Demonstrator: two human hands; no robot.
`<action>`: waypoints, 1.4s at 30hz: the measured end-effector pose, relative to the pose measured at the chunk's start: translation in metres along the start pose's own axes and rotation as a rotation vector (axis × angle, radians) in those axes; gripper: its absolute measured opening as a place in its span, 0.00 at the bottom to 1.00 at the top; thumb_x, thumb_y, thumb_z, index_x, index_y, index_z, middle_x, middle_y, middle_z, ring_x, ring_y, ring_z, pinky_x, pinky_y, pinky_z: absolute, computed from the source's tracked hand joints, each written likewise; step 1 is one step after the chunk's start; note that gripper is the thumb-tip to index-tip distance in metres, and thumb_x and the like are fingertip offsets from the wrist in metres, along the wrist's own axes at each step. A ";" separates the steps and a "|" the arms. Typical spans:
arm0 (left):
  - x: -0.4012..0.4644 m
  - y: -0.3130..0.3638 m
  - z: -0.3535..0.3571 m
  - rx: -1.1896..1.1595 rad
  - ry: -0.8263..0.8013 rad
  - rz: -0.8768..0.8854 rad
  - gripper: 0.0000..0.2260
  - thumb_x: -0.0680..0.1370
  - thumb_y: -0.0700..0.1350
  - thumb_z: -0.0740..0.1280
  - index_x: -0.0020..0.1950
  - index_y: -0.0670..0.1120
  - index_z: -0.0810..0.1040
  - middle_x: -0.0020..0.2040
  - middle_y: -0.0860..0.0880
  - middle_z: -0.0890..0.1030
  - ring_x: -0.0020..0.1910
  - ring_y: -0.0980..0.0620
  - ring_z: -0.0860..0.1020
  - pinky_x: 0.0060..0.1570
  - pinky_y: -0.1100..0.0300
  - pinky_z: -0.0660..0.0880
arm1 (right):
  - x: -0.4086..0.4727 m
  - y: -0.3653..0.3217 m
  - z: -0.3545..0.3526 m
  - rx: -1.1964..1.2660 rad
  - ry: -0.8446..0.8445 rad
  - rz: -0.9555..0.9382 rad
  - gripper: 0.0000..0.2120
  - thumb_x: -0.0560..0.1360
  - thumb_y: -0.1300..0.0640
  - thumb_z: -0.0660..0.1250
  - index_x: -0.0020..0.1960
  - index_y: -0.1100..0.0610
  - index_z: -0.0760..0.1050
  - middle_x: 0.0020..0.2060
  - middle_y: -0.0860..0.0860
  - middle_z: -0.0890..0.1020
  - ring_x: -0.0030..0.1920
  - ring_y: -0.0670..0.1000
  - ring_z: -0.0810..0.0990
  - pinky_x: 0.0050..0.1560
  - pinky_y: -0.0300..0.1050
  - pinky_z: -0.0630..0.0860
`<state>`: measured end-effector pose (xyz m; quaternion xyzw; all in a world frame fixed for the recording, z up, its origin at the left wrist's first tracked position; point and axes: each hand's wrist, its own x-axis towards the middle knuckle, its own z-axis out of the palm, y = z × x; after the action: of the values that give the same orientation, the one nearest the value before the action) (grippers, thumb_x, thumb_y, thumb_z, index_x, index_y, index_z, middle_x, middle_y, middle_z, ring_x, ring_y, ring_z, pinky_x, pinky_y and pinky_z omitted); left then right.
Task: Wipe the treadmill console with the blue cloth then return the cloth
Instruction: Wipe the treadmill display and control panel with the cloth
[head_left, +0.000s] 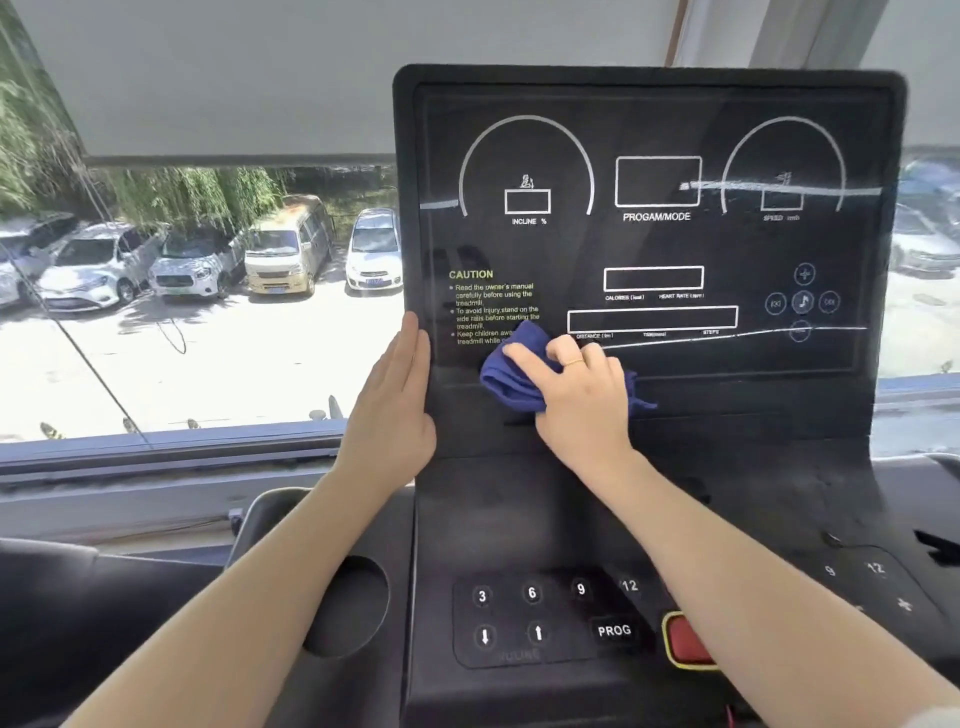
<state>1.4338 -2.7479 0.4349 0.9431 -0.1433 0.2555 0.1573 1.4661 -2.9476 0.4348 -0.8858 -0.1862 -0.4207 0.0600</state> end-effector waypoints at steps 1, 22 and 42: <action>0.000 0.000 0.000 -0.009 -0.004 0.006 0.31 0.66 0.34 0.55 0.71 0.32 0.59 0.74 0.35 0.55 0.70 0.36 0.61 0.67 0.47 0.63 | -0.003 -0.012 0.001 -0.014 -0.006 0.022 0.30 0.56 0.66 0.72 0.57 0.51 0.78 0.40 0.54 0.77 0.33 0.57 0.72 0.33 0.45 0.66; -0.038 0.007 0.014 0.039 -0.034 -0.033 0.29 0.67 0.29 0.59 0.69 0.31 0.62 0.72 0.33 0.60 0.68 0.33 0.64 0.64 0.43 0.66 | -0.091 -0.052 -0.005 0.278 -0.456 -0.348 0.28 0.54 0.63 0.75 0.53 0.48 0.80 0.41 0.51 0.78 0.34 0.53 0.74 0.30 0.38 0.65; -0.042 0.047 0.031 0.161 -0.147 -0.149 0.35 0.69 0.36 0.64 0.74 0.37 0.53 0.75 0.38 0.49 0.73 0.37 0.51 0.70 0.46 0.51 | -0.068 0.016 -0.007 0.081 -0.321 -0.415 0.27 0.53 0.64 0.74 0.50 0.46 0.80 0.41 0.52 0.78 0.33 0.55 0.73 0.29 0.42 0.68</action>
<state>1.3959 -2.7940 0.3974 0.9768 -0.0629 0.1841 0.0889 1.4283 -2.9828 0.3877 -0.8809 -0.3878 -0.2703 -0.0225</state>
